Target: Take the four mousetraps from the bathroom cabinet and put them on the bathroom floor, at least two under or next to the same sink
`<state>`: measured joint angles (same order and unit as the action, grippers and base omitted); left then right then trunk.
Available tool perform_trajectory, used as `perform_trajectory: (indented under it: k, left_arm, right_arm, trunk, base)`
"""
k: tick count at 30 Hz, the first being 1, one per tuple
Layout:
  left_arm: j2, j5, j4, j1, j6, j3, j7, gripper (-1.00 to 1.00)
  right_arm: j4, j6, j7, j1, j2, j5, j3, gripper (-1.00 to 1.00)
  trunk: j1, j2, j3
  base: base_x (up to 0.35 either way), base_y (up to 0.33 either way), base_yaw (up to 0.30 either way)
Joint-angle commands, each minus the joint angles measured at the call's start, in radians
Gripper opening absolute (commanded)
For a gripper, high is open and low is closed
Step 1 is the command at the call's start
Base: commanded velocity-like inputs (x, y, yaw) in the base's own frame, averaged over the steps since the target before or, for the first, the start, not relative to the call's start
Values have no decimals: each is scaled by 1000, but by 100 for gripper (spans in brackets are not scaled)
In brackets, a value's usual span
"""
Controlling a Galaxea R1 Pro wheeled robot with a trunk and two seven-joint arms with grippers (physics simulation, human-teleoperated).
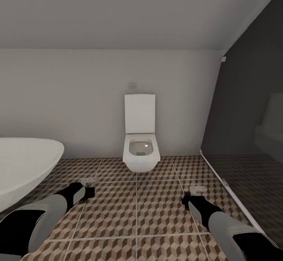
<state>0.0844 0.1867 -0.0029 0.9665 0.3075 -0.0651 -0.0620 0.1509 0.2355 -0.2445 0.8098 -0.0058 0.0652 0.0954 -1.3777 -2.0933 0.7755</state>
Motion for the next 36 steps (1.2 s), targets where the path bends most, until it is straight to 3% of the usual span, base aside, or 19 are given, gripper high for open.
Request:
perform_trajectory:
  k: [1,27,36]
  left_arm:
    - [0,10,-1,0,4,-7,-1,-100]
    - [0,10,-1,1,4,-7,-1,-100]
    - [1,11,-2,0,2,-7,-4,-100]
  right_arm:
    - [2,7,-6,0,0,7,9,-100]
    - [2,7,-7,0,-2,7,9,-100]
    - [7,7,-5,1,0,6,8,-100]
  trunk:
    - [-4,-8,4]
    - [-103,-190,86]
    - [-103,-190,86]
  base:
    - [0,0,0]
    - [0,0,0]
    - [0,0,0]
